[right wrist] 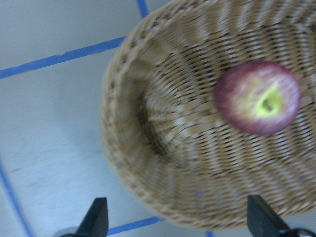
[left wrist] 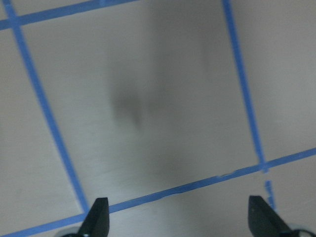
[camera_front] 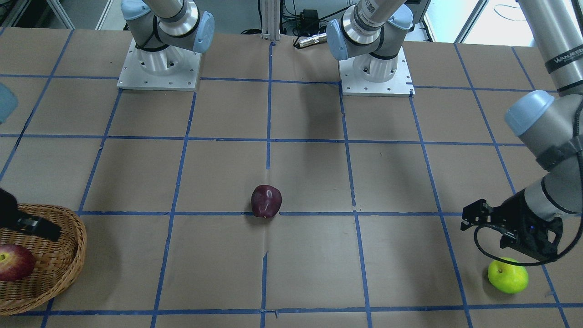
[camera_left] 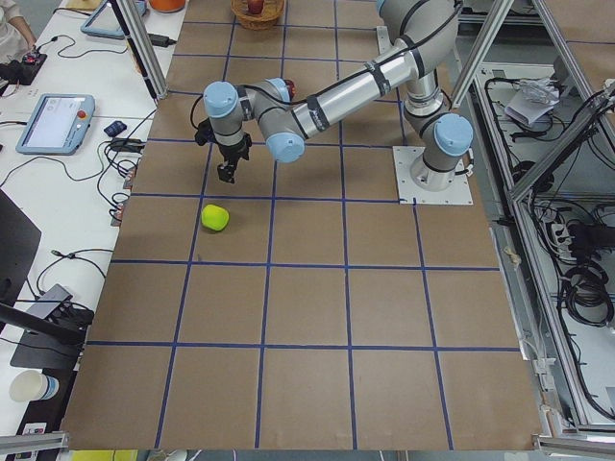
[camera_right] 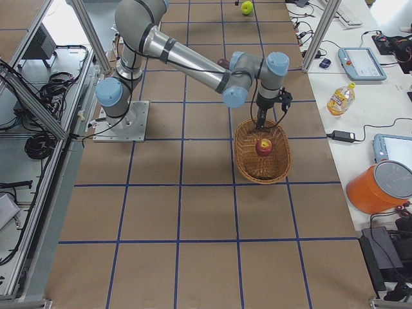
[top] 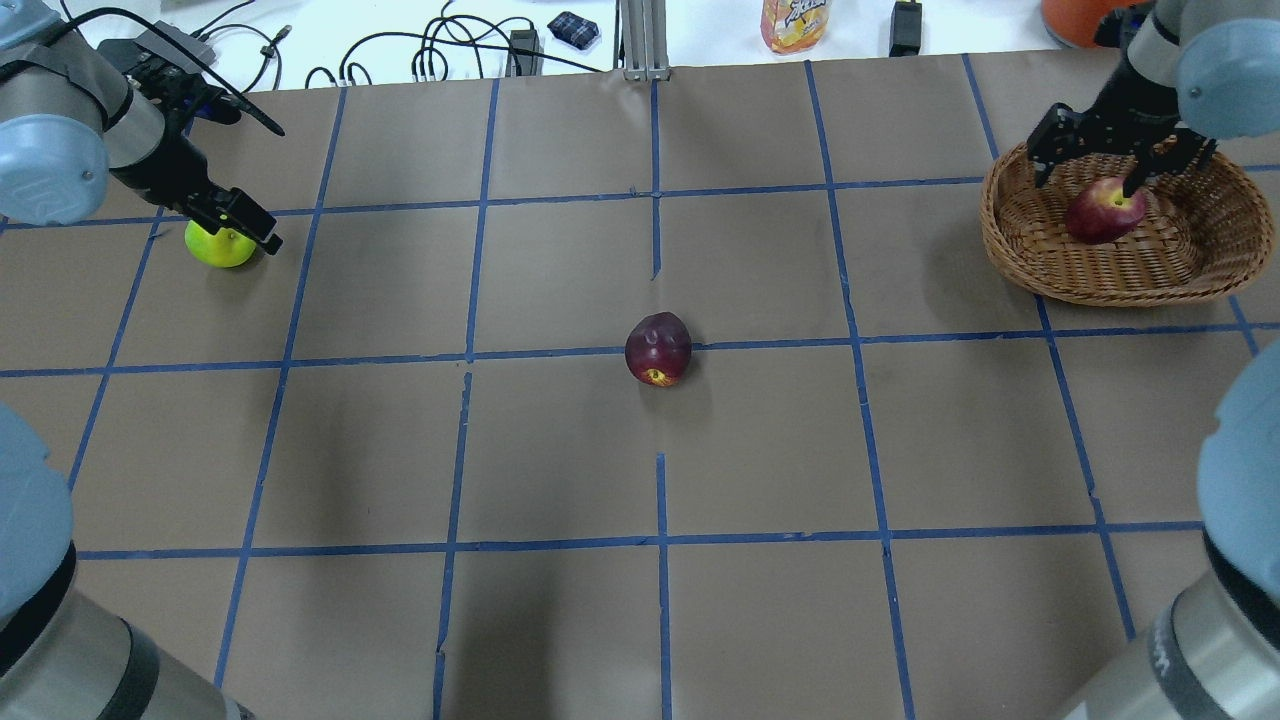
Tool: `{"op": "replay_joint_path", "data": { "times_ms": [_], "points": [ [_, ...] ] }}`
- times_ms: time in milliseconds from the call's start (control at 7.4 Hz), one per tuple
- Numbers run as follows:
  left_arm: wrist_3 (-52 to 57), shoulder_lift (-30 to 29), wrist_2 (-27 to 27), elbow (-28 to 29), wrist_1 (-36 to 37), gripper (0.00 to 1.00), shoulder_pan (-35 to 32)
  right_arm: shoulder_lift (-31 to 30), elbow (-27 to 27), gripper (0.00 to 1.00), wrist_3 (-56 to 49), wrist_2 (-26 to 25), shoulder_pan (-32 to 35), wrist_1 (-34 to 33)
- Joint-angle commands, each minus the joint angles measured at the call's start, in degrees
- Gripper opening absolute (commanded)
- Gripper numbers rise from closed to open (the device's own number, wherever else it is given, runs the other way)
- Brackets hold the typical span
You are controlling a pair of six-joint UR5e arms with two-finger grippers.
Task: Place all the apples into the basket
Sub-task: 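Reach the right gripper to the dark red apple while the left reaches the green apple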
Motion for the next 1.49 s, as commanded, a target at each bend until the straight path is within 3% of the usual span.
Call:
{"op": "replay_joint_path", "data": {
  "times_ms": [0, 405, 541, 811, 1216, 1351],
  "points": [
    [5.3, -7.2, -0.1, 8.6, -1.8, 1.00, 2.3, -2.0, 0.5, 1.00, 21.2, 7.5, 14.3, 3.6],
    [6.0, -12.8, -0.5, 17.1, -9.6, 1.00, 5.2, 2.2, 0.5, 1.00, 38.1, 16.3, 24.3, 3.3],
    [6.0, -14.7, -1.1, 18.2, -9.6, 1.00, 5.3, 4.3, 0.4, 1.00, 38.7, 17.5, 26.9, 3.2],
    [6.0, -17.8, -2.3, 19.7, -8.7, 1.00, 5.5, 7.9, 0.5, 1.00, 40.4, 17.5, 30.9, 0.8],
    [5.9, -20.2, -4.5, 21.0, -8.6, 1.00, 5.6, 9.3, 1.2, 1.00, 39.8, 17.4, 30.9, 0.9],
    [5.6, -20.3, -4.6, 21.1, -8.8, 0.86, 5.6, 9.5, 2.6, 1.00, 39.6, 17.3, 31.0, 0.7]
  ]
}}
